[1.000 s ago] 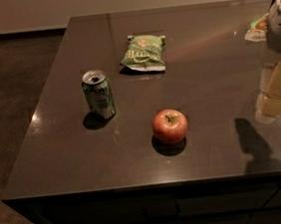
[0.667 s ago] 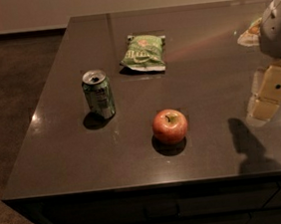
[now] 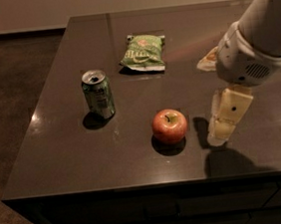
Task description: Move apple near green can
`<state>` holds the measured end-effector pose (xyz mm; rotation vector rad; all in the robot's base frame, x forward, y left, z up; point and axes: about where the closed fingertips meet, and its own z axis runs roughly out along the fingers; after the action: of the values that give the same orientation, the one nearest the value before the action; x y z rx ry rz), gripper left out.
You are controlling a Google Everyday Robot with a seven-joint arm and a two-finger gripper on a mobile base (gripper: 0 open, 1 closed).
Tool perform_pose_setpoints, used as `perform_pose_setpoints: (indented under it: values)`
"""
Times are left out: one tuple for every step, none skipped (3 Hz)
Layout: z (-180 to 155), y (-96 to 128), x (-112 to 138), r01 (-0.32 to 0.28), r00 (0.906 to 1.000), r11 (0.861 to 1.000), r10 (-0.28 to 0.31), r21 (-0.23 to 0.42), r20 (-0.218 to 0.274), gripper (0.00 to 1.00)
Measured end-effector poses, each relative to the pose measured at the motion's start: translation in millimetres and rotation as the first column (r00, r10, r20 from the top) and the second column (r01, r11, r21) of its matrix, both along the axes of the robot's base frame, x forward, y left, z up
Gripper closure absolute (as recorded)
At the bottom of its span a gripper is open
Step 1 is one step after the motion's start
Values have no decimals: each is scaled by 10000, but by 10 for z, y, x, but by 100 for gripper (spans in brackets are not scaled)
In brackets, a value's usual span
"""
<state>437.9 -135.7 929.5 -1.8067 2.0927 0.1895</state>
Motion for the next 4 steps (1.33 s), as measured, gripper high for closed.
perform_pose_setpoints:
  values:
    - [-217, 303, 30, -467, 9988, 9985, 472, 276, -164, 0]
    - [-384, 516, 66, -747, 9968, 9957, 761, 544, -253, 0]
    - [-566, 669, 63, -1043, 9934, 9915, 1077, 781, -405, 0]
    - [-660, 693, 61, -1157, 9909, 9894, 1210, 876, -586, 19]
